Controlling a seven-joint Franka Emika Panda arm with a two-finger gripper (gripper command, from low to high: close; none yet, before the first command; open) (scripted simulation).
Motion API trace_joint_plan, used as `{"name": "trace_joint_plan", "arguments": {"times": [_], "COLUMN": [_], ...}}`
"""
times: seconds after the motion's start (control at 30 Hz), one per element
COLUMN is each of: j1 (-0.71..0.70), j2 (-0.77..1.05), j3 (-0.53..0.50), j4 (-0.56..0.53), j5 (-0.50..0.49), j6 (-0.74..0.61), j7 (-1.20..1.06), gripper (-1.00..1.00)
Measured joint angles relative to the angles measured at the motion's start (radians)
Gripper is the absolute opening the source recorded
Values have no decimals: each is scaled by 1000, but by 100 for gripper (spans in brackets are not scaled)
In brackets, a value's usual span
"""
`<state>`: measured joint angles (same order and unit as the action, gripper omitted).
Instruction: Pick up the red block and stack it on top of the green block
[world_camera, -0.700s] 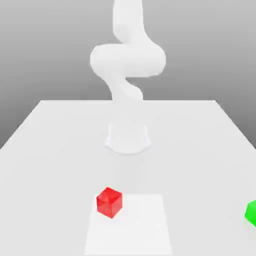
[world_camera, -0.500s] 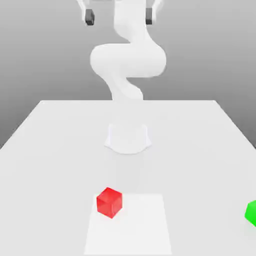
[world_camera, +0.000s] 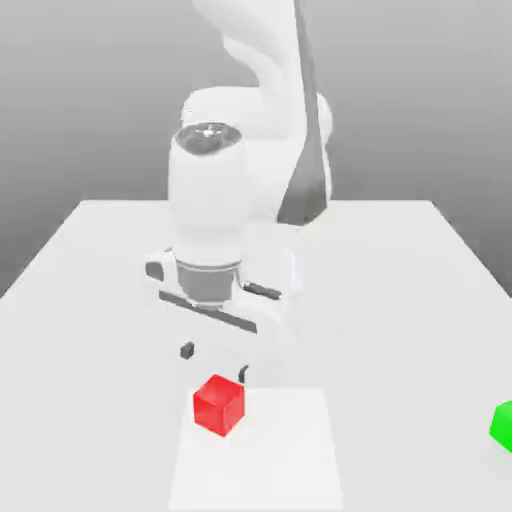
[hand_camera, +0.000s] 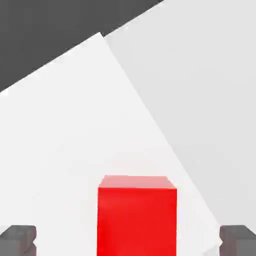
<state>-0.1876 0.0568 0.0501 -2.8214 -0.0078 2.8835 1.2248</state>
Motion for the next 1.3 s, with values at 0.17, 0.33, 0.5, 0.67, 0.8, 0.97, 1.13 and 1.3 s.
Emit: {"name": "trace_joint_plan", "arguments": {"times": [0.17,0.33,0.5,0.67,0.8,0.97,1.13,1.3], "j1": [21,20,12,13,42,209,304,409], "j2": [163,163,71,-69,-39,24,91,163], "j3": [-28,-27,-14,0,105,208,298,394], "j4": [19,19,7,2,86,212,336,460], "j5": [-26,-28,-9,12,10,-25,-81,-156], "j6": [138,140,61,-76,-133,-200,-265,-331], "j7": [19,21,9,-28,-130,-254,-362,-455], "gripper": [-100,-100,-100,-100,-100,-100,-100,-100]}}
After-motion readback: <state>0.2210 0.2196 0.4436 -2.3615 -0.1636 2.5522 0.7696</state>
